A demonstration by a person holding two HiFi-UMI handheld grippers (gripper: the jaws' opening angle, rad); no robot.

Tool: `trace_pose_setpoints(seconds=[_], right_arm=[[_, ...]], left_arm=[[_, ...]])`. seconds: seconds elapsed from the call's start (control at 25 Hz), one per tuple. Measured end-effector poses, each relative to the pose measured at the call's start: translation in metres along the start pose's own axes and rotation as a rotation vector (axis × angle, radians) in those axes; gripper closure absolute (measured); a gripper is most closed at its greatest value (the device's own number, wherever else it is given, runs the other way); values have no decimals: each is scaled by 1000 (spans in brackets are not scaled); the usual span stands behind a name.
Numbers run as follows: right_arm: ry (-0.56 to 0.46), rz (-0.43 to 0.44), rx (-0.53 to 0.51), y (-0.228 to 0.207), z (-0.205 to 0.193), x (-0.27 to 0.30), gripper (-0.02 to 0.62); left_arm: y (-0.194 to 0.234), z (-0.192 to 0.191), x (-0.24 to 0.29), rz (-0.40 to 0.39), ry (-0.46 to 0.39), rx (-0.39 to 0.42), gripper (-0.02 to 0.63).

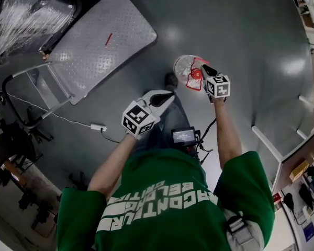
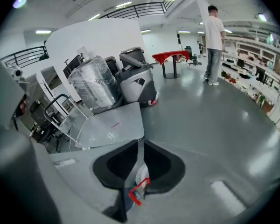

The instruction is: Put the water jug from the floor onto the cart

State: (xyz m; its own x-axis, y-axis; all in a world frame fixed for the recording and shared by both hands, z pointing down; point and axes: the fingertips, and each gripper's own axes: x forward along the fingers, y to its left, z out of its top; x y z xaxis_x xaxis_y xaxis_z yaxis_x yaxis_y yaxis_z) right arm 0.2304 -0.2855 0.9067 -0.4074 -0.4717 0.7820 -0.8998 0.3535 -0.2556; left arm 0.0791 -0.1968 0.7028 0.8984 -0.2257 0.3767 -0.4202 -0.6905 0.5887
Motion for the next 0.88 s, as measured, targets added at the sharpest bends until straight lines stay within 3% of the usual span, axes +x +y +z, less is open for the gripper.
trace_pose_setpoints(seconds=[0.44,0.76,0.88], right_arm=[[148,-54,132,-29,-86,49,399],[245,-67,158,-34,-128,83,306],[282,-89,157,-40,-140,93,299]], left_arm=[[-5,-27,26,-4,71,-41,597],[8,-22,31,8,69,-61,597],[14,-22,34,13,69,-73,597]])
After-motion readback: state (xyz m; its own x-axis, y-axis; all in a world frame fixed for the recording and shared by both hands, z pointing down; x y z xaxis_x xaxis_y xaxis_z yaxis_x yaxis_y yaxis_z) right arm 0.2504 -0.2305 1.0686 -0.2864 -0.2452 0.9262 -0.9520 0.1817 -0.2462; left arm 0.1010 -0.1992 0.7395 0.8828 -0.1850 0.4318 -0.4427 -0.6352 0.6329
